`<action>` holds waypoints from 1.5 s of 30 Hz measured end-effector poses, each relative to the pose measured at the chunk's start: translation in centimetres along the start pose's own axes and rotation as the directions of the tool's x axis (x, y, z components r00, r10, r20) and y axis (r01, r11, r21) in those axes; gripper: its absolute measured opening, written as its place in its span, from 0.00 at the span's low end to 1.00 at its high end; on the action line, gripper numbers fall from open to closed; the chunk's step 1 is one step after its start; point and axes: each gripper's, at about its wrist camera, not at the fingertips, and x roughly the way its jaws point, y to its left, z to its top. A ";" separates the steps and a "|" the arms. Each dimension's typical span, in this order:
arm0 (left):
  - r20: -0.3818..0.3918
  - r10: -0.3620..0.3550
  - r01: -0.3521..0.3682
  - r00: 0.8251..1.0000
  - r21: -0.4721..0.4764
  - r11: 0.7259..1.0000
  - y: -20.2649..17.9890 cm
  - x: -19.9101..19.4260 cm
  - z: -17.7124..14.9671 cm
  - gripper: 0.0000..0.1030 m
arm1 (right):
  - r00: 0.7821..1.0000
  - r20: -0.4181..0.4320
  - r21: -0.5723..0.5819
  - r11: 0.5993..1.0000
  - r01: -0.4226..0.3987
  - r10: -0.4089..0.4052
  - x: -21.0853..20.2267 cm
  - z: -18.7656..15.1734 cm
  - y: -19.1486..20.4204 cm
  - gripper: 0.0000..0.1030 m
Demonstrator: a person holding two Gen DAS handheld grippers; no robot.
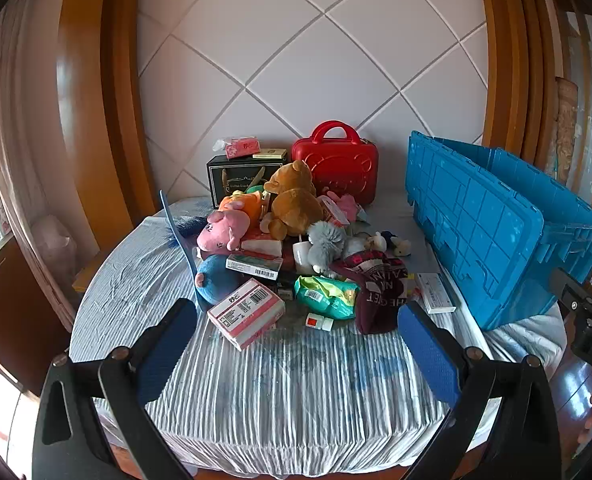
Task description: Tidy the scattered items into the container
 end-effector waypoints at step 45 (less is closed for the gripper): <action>-0.038 0.061 -0.063 0.997 -0.056 0.996 4.1 3.0 -0.9 0.99 | 0.999 -0.041 -0.016 1.000 0.012 -0.012 2.3 -0.4 2.5 1.00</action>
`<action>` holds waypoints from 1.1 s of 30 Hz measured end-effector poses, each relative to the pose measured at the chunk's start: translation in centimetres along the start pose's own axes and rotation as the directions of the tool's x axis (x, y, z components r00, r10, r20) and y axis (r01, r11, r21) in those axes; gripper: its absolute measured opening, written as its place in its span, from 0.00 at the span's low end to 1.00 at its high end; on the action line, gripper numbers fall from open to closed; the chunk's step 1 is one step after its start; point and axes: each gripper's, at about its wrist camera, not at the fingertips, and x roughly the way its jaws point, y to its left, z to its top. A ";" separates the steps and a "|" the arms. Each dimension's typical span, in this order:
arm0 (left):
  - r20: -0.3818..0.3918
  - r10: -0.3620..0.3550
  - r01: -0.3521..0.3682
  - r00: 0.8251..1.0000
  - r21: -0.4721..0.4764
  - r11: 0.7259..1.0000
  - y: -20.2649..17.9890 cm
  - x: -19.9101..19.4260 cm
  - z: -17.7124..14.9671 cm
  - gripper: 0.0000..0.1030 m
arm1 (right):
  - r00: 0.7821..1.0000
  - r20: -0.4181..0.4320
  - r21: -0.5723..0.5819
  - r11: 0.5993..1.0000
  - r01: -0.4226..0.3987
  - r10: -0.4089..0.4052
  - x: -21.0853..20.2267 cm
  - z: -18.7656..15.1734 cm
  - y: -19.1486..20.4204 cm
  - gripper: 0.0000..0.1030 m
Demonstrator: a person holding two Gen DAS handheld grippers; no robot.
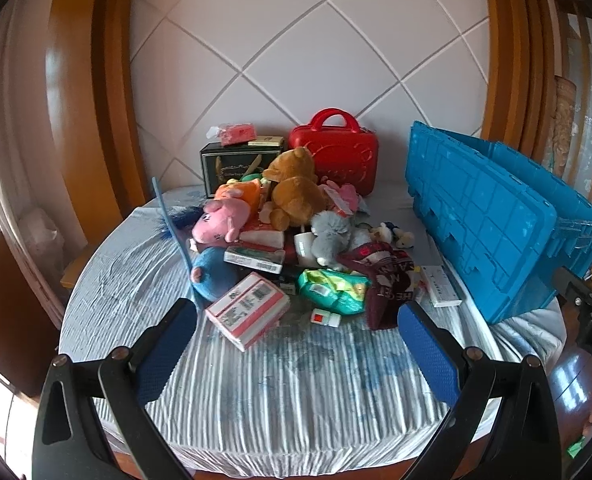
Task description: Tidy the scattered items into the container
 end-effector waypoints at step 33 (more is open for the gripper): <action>-0.283 0.111 -0.114 0.953 0.007 0.993 8.2 18.5 -4.6 0.99 | 0.865 -0.376 -0.078 0.918 -0.388 0.333 20.1 -4.8 13.0 0.55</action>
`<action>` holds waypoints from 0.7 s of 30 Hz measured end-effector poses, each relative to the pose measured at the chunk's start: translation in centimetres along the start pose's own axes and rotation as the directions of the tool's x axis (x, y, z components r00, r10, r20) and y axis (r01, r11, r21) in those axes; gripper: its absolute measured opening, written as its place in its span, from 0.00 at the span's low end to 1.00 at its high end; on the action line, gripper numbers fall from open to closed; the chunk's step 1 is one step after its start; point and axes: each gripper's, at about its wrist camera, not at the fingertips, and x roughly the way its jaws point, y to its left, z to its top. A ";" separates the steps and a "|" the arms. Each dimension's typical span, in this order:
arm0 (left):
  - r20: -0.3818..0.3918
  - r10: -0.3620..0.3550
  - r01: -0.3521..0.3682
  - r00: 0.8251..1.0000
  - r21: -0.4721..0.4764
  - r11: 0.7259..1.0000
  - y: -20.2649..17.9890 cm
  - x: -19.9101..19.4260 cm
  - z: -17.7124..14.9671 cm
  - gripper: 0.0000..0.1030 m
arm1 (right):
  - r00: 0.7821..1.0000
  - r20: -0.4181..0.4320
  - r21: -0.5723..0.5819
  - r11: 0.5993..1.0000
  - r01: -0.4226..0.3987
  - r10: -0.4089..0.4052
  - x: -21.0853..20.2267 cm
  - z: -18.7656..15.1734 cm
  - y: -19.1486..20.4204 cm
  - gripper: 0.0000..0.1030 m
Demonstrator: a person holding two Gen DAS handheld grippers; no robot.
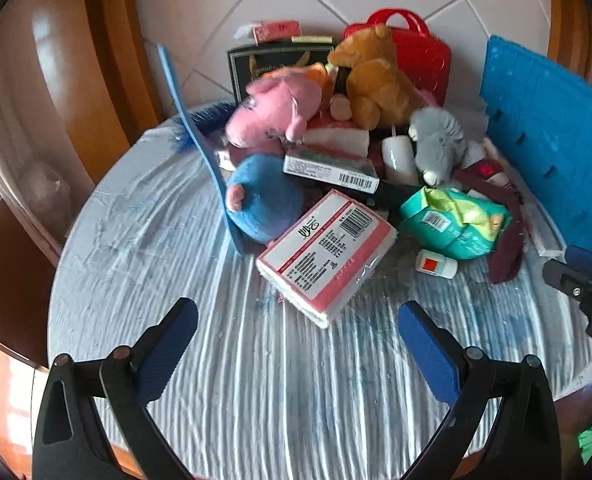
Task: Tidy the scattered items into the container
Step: 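Grasp the white pill bottle with the right tool while the left tool grasps the pink tissue pack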
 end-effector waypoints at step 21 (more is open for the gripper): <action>-0.160 -0.083 0.105 0.984 0.133 0.986 -1.1 11.1 0.5 0.99 | 0.992 -0.125 0.049 0.999 -0.008 0.014 8.8 -1.4 0.2 0.56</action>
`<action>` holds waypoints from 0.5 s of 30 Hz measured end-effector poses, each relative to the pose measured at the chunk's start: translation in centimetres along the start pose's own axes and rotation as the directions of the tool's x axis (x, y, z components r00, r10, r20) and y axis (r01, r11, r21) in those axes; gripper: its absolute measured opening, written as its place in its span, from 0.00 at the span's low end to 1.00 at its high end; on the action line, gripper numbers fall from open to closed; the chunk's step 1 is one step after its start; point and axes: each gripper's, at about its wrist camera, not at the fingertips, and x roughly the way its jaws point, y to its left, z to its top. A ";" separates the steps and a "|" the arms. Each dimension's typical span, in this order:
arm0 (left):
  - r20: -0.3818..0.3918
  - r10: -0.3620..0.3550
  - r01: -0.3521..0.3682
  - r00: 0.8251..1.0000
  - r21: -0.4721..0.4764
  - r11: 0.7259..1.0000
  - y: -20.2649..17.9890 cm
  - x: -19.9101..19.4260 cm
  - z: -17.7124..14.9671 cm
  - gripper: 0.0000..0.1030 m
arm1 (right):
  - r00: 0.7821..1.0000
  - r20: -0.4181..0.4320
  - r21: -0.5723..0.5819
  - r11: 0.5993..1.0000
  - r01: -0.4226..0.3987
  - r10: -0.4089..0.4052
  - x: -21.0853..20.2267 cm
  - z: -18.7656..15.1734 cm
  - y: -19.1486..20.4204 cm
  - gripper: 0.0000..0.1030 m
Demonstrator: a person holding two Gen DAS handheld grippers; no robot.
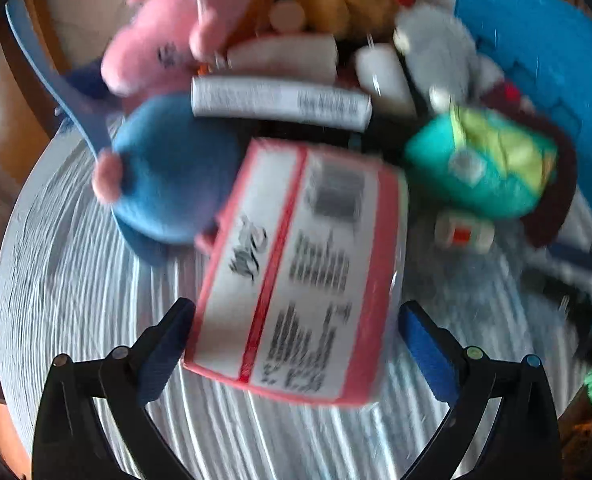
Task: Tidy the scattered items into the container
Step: 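Grasp the white pill bottle with the right tool while the left tool grasps the pink tissue pack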
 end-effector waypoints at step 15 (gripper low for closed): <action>0.119 0.062 -0.048 0.991 -0.115 0.992 0.7 -0.4 0.3 0.93 | 0.999 0.038 0.051 0.998 -0.034 0.032 6.1 1.8 0.6 0.53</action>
